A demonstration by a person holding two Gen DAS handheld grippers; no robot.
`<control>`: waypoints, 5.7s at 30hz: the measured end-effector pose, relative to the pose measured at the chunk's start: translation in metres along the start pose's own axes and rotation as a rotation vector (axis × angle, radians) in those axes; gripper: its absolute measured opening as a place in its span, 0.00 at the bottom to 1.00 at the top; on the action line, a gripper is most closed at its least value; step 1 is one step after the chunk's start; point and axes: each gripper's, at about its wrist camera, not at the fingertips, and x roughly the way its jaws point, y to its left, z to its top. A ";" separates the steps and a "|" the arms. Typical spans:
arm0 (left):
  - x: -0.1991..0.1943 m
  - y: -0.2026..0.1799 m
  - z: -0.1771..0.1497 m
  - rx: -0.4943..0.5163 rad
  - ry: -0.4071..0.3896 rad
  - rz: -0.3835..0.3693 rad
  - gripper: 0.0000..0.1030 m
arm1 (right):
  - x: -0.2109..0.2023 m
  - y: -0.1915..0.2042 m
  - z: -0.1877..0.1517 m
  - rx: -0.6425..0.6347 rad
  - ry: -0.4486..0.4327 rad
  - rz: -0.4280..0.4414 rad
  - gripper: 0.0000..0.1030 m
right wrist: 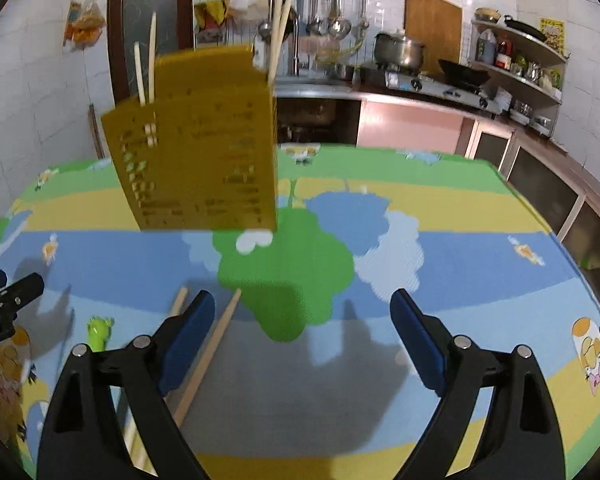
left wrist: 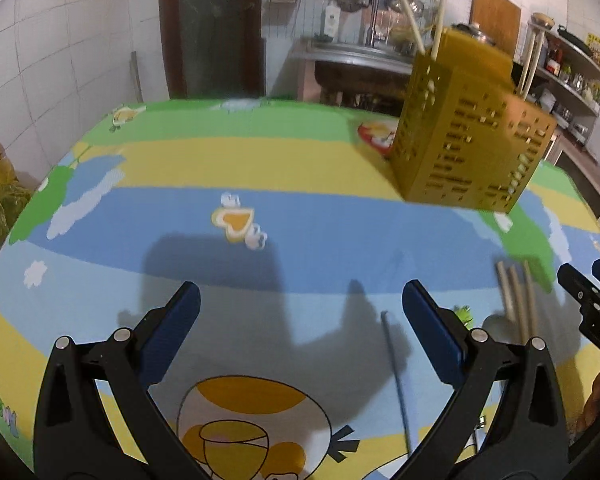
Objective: Organize utensils
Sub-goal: 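Move both tools back toward the spoon and chopsticks on the table, then grasp the metal spoon handle with the left tool while the right grasps a chopstick, then lift the spoon and chopstick and carry them over the yellow holder, then lower the spoon and chopstick into the holder and open both tools, then move the left tool to the green frog-handled fork while the right grasps a chopstick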
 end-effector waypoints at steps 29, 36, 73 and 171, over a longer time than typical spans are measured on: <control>0.017 -0.043 -0.015 0.099 0.113 -0.006 0.65 | 0.024 0.035 -0.003 0.034 0.152 -0.018 0.58; 0.014 -0.046 -0.012 0.084 0.139 -0.003 0.41 | 0.026 0.046 0.002 0.031 0.168 -0.026 0.33; -0.028 -0.037 0.009 0.075 -0.021 -0.062 0.06 | -0.035 0.010 0.014 0.153 -0.117 0.149 0.06; 0.001 -0.005 0.010 0.038 -0.007 0.030 0.93 | 0.018 0.028 0.012 -0.007 0.093 0.027 0.76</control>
